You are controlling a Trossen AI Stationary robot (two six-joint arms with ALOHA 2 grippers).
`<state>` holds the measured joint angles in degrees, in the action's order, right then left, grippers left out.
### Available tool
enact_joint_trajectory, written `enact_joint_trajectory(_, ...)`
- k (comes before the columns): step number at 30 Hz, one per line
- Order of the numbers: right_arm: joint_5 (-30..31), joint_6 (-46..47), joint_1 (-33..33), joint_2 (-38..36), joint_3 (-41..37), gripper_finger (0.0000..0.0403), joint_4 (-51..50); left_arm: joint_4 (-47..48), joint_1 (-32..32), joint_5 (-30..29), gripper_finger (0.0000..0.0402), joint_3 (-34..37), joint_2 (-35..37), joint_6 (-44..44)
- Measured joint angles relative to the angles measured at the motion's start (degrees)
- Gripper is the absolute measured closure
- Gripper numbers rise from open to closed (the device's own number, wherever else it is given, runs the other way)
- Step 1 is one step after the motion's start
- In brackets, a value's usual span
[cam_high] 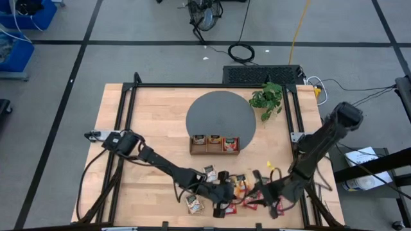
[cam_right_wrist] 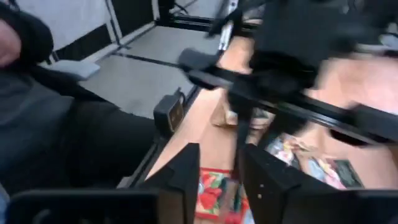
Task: Pick & Place Tea
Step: Put the red tea bag into the right wooden organizer
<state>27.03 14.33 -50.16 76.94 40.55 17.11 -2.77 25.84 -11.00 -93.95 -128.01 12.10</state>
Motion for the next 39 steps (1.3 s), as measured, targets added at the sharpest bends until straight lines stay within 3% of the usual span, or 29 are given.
enact_joint_trajectory(3,-1.10,6.97,2.07,-3.92,0.01,0.0272,-8.59,0.23,0.65,-3.44,0.0399,0.00,0.00,-0.02)
enact_joint_trajectory(8,-10.94,14.80,6.74,-3.93,0.01,0.0247,-15.30,0.49,0.30,-7.67,0.0399,0.00,0.00,0.02)
enact_joint_trajectory(16,-16.44,15.31,10.30,-2.25,0.01,0.0243,-18.39,0.85,-2.06,-7.75,0.0400,0.00,0.00,0.46)
enact_joint_trajectory(21,-16.64,14.48,11.85,-1.90,0.03,0.0247,-20.49,0.85,-2.73,-7.53,0.0400,0.00,0.00,0.63)
enact_joint_trajectory(27,-16.53,12.60,13.72,-1.90,0.03,0.0291,-21.29,0.54,-2.84,-7.29,0.0399,0.00,0.00,1.20)
enact_joint_trajectory(34,-17.49,10.57,14.86,-0.66,0.07,0.0393,-21.90,0.74,-2.90,-7.29,0.0398,0.00,0.00,1.46)
enact_joint_trajectory(39,-18.35,11.09,15.61,-0.35,0.07,0.0401,-22.24,1.09,-2.95,-7.12,0.0397,0.02,0.02,1.48)
